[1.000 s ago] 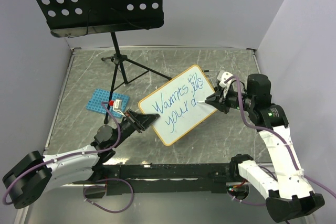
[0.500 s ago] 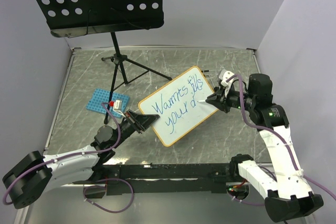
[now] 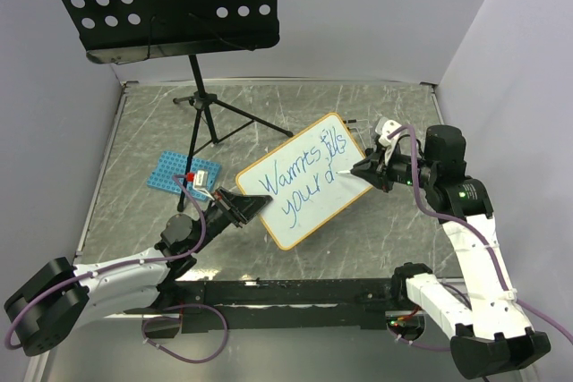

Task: Write a sentence on the whiteboard

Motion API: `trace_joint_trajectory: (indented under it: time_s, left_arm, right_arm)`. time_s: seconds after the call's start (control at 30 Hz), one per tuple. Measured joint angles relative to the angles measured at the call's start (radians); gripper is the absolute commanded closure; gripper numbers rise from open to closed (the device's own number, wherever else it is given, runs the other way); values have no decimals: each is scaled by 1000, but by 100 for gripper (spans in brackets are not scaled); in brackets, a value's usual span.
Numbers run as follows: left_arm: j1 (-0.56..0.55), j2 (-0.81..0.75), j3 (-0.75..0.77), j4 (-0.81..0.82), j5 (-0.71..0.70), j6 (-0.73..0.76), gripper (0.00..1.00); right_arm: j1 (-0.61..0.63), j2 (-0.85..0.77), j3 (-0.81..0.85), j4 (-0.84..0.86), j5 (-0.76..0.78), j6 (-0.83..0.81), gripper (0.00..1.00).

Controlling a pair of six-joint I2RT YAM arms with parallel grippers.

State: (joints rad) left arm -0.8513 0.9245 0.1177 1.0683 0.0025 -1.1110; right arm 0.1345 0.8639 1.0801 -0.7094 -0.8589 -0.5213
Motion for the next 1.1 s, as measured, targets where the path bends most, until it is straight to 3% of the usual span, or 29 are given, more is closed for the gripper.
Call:
trace_joint_trajectory:
  time_s: [1.1]
  left_arm:
    - [0,0,0,0,0,-1,99]
  right_arm:
    - [-28,38,-18,80,25,30,100]
